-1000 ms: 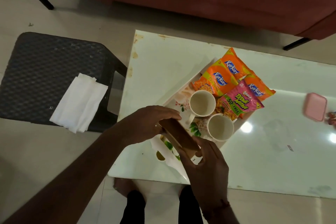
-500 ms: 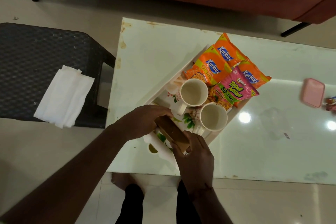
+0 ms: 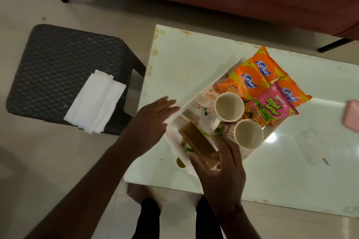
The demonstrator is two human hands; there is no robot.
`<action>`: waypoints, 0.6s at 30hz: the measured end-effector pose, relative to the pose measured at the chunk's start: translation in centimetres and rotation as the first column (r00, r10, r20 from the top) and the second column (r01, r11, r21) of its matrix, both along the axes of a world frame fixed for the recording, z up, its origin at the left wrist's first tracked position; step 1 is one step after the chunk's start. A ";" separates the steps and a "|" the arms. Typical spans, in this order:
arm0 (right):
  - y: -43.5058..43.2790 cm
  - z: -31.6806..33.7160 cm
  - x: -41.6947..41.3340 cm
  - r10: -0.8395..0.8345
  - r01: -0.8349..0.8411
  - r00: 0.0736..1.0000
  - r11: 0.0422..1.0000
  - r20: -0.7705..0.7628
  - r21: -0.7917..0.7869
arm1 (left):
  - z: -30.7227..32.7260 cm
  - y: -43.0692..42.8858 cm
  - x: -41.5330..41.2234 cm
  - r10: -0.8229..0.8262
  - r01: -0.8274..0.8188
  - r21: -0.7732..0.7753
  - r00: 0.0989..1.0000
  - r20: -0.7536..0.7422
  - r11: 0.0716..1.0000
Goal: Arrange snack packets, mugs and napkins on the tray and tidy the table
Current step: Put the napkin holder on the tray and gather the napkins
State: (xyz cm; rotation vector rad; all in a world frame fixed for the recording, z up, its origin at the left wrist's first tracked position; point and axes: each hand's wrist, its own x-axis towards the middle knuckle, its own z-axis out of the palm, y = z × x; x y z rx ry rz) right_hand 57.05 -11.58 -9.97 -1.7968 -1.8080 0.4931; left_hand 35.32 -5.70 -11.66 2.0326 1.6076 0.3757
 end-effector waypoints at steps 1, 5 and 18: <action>0.4 0.1 -1.0 0.032 -0.032 0.999 0.999 -0.009 0.013 | 0.3 -0.5 -1.4 0.118 -0.118 0.041 0.993 0.004 0.992; 2.3 -0.1 -6.0 0.225 -0.224 0.974 0.974 -0.022 0.044 | 0.7 -3.1 -6.9 0.462 -0.458 0.110 0.887 -0.013 0.882; 8.3 -3.9 -22.1 0.761 -0.707 0.617 0.648 0.202 -0.282 | -2.8 -8.7 -14.5 0.436 -0.481 -0.053 0.832 -0.344 0.875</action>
